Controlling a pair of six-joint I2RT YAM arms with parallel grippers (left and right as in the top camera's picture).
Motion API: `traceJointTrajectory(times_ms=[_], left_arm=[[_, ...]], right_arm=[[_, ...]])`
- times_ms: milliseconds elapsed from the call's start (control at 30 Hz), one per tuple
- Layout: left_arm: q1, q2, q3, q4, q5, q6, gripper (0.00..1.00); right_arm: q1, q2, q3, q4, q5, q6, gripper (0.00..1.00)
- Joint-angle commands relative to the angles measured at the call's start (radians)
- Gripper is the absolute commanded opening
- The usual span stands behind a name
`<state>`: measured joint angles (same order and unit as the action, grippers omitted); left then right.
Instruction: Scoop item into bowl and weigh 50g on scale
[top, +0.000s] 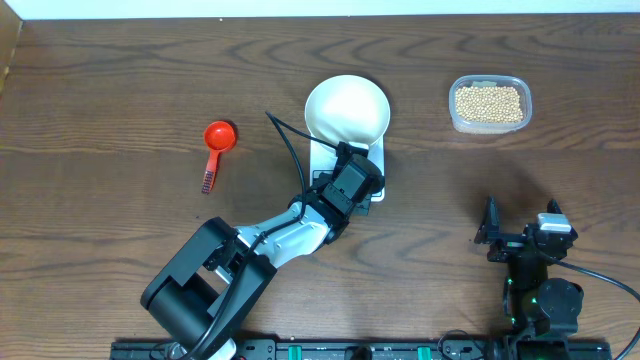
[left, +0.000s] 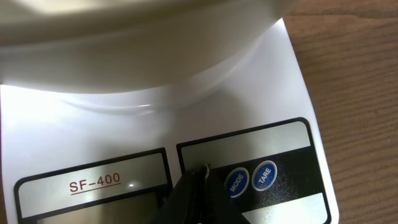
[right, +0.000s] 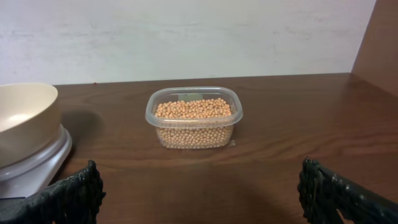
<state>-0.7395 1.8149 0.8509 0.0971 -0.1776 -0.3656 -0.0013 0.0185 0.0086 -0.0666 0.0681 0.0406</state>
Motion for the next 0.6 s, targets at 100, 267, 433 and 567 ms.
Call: traceJointTrajectory(times_ms=[100,267,433,567], left_arm=[[0.013,0.136,-0.094,-0.100,0.099,0.005,0.07],[0.013,0.151,-0.094,-0.087,0.100,0.005,0.07],[0.013,0.161,-0.094,-0.068,0.100,0.005,0.07],[0.013,0.180,-0.094,-0.045,0.100,0.005,0.07]], right_arm=[[0.008,-0.001,-0.003,-0.001,0.008,-0.005,0.99],[0.008,-0.001,-0.003,0.000,0.008,-0.005,0.99],[0.008,-0.001,-0.003,0.000,0.008,-0.005,0.99],[0.008,-0.001,-0.003,-0.001,0.008,-0.005,0.99]])
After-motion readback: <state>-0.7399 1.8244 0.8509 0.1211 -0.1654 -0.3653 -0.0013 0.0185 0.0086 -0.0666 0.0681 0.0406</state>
